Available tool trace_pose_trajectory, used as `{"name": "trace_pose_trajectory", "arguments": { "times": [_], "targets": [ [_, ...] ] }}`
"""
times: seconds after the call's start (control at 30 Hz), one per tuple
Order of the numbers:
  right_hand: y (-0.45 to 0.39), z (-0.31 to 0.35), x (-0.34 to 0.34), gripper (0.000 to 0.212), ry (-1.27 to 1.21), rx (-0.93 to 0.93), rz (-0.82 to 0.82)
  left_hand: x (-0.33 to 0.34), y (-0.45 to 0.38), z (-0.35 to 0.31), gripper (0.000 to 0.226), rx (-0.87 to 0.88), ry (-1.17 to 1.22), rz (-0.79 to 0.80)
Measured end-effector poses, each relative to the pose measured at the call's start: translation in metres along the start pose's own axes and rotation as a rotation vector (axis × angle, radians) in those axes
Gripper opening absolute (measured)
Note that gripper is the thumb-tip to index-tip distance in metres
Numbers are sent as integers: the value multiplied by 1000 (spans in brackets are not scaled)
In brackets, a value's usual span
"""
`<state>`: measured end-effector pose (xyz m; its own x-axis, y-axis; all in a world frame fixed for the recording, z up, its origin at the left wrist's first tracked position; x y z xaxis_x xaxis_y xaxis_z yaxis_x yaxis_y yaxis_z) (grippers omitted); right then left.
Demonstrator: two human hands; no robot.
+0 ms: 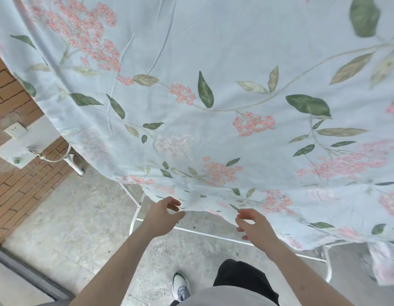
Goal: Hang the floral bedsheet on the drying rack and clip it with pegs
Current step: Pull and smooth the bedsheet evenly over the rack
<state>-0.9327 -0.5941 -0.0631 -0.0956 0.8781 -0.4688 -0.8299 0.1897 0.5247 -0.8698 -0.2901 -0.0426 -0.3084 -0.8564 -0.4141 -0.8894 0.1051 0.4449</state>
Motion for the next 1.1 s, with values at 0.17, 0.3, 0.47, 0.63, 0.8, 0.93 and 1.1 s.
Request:
{"name": "trace_pose_trajectory", "arguments": {
  "times": [0.17, 0.3, 0.47, 0.63, 0.8, 0.93, 1.1],
  "targets": [
    [10, -37, -29, 25, -107, 114, -44, 46, -5, 1, 26, -9, 35, 71],
    [6, -61, -62, 34, -227, 206, -85, 83, -1, -12, 26, 10, 21, 123],
    [-7, -94, -109, 41, -361, 283, -135, 127, -7, -44, 26, 18, -14, 119],
    [-19, -147, -183, 47, -505, 344, -198, 205, -11, -87, 27, 15, 12, 147],
    [-38, -214, -245, 60, -658, 483, -228, 285, -6, -120, 25, -17, 29, 142],
    [-41, -250, -274, 49, -757, 615, -214, 327, 4, -131, 26, -35, 0, 149],
    [-43, -283, -289, 41, -954, 663, -183, 352, 18, -137, 24, -75, -30, 176]
  ]
}}
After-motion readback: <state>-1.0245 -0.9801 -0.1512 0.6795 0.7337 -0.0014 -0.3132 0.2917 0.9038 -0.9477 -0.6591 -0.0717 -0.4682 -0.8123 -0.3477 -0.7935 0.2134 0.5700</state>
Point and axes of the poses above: each hand's wrist, its own y-axis away from the middle knuckle, its own x-axis out of the palm, z = x × y, the point moved 2 cm from there along -y, towards the middle knuckle, and after that the axes turned 11 degrees about y, right-handed, at the moved point
